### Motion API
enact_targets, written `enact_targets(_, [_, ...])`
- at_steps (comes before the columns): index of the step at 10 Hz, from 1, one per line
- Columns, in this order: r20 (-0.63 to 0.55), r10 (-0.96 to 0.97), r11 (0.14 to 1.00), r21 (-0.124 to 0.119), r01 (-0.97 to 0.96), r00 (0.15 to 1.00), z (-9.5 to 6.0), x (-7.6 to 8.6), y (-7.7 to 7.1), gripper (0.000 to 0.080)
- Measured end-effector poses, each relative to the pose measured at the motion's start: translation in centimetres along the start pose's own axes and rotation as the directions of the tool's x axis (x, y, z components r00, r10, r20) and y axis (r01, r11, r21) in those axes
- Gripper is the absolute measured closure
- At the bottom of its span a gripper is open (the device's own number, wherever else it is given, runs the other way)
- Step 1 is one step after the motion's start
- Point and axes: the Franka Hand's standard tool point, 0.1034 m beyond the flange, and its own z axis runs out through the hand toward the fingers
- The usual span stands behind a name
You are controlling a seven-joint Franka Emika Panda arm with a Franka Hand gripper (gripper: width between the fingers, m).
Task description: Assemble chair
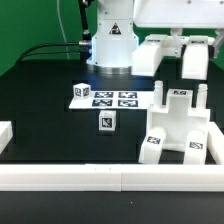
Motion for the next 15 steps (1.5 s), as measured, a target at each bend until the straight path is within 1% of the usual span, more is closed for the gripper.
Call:
enact_targets(3, [-0.001, 0.041, 0.999, -0.001, -0.041, 0.999, 1.1, -0.4, -0.2, 0.0481])
enact_targets(5, [-0.002, 0.085, 0.996, -0.004, -0.085, 0.996, 2.2, -0.9, -0.6, 0.0481])
enact_targets(6, [-0.007, 0.082, 0.997, -0.007, -0.082, 0.997, 2.7, -0.8, -0.7, 0.0481])
enact_targets(10, [-0.048, 0.077, 0.997, -0.001, -0.077, 0.996, 2.7, 0.3, -1.0, 0.0481])
enact_targets(13, [-0.05, 0.077, 0.997, -0.003, -0.077, 0.996, 2.9, 0.5, -1.0, 0.0481])
enact_targets(15, [-0.044, 0.08, 0.997, -0.011, -0.08, 0.996, 3.8, 0.5, -0.6, 0.0481])
